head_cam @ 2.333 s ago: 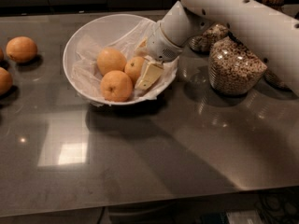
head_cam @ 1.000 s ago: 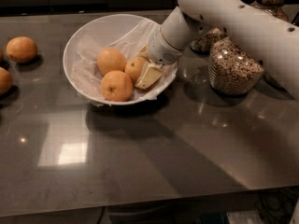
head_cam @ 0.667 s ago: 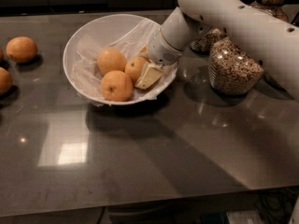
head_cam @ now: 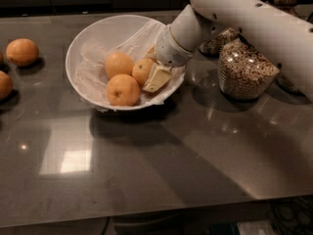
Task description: Pick orange from white bowl
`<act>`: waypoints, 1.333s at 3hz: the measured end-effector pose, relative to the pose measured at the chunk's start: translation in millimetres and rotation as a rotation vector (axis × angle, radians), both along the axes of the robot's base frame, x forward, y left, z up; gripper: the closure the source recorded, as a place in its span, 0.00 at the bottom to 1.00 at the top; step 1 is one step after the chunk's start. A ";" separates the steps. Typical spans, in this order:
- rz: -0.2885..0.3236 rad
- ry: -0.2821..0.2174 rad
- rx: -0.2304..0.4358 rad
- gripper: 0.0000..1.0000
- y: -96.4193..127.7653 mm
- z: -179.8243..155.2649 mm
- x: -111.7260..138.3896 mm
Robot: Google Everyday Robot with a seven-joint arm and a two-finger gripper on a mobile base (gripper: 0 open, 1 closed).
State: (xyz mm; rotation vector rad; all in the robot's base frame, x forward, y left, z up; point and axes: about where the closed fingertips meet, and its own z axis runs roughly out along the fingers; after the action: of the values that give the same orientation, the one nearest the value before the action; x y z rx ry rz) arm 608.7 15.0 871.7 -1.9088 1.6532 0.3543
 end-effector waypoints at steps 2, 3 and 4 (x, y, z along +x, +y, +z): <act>-0.022 -0.078 0.016 1.00 -9.2 31.2 1.2; -0.045 -0.136 0.020 1.00 -22.0 59.0 3.7; -0.019 -0.197 0.032 1.00 -29.5 105.7 6.0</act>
Offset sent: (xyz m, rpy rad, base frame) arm 0.0038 -0.0195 0.0545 0.0300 -0.1343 -0.0467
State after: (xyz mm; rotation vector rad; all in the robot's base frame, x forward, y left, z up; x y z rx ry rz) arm 614.7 -14.5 977.3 -1.8398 1.5260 0.1780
